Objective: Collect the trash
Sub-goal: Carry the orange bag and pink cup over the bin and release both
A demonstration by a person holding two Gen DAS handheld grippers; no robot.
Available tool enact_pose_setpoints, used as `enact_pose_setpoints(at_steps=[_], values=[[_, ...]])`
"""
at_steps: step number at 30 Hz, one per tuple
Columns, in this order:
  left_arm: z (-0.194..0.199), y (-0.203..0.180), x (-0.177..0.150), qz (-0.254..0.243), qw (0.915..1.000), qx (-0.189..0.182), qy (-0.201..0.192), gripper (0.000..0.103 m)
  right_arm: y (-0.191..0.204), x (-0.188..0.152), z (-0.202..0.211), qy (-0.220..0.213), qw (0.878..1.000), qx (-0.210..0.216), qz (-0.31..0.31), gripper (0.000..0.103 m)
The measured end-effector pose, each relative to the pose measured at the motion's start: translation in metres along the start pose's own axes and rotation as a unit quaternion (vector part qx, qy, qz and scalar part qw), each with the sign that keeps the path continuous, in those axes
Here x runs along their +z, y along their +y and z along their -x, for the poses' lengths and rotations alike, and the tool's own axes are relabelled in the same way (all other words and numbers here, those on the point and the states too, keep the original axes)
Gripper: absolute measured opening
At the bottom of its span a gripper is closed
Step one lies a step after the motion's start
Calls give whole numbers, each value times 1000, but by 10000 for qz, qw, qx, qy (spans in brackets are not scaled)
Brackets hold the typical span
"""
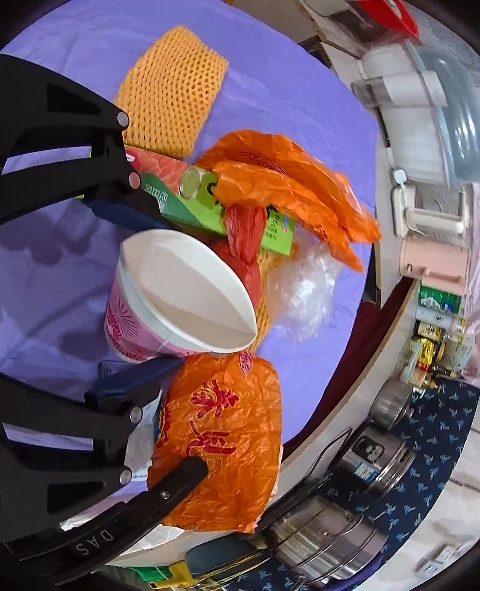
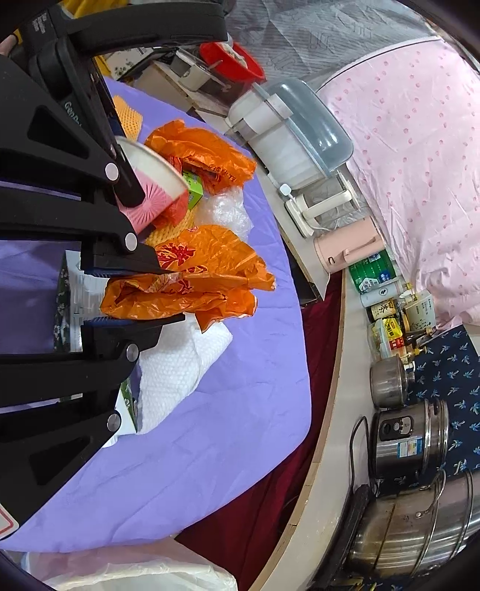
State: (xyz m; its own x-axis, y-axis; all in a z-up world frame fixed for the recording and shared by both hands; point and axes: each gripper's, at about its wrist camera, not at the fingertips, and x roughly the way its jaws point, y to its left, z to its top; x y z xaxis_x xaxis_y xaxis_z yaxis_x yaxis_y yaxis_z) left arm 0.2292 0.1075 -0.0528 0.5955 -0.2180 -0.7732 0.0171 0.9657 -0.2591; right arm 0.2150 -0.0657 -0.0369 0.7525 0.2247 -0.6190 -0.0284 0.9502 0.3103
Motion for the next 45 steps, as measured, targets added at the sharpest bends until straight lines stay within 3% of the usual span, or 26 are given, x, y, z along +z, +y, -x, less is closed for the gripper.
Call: enact_pose_setpoints(at_steps=[10, 23, 32, 37, 45], values=[[30, -27, -3, -332, 9992, -131, -192, 40, -12, 11, 40, -392, 9991, -6, -132, 13], [83, -80, -12, -783, 9950, -236, -573, 40, -50, 17, 124, -995, 9942, -170, -376, 13], [118, -141, -23, -1214, 9873, -611, -828, 40, -99, 12, 184, -1392, 9872, -462, -631, 13], [124, -181, -31, -1515, 9818, -690, -916, 40, -134, 5, 210, -1527, 9819, -686, -885, 13], [122, -210, -43, -1677, 9791, -814, -815, 40, -182, -18, 231, -1531, 9751, -1054, -1212, 13]])
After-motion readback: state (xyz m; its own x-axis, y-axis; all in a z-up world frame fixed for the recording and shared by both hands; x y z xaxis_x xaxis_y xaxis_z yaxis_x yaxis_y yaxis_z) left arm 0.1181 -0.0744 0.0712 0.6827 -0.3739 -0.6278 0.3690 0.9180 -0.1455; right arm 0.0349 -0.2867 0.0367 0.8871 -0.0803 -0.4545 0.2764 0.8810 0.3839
